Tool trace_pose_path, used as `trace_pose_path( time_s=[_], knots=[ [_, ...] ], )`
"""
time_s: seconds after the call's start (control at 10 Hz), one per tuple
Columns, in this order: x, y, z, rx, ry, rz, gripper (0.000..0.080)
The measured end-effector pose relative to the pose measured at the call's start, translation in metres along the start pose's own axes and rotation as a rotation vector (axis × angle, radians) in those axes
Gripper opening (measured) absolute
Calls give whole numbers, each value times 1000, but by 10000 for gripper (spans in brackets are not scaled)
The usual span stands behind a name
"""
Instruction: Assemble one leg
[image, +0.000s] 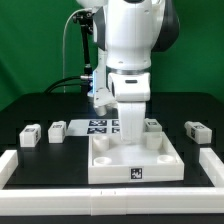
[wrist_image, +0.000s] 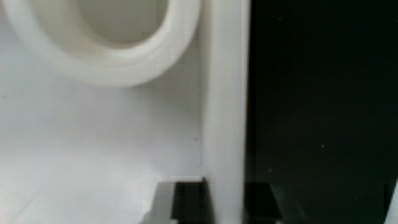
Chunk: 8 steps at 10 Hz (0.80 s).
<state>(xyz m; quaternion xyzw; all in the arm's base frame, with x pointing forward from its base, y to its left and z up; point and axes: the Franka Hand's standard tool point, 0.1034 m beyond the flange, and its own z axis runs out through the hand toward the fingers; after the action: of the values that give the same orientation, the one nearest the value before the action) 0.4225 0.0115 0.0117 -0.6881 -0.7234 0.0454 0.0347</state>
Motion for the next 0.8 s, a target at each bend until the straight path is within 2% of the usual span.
trace_pose_path(
  time_s=[0.4, 0.8],
  knots=[
    [21, 40, -4, -44, 7, -42, 68],
    [34, 67, -8, -71, 19, -58, 67]
  ],
)
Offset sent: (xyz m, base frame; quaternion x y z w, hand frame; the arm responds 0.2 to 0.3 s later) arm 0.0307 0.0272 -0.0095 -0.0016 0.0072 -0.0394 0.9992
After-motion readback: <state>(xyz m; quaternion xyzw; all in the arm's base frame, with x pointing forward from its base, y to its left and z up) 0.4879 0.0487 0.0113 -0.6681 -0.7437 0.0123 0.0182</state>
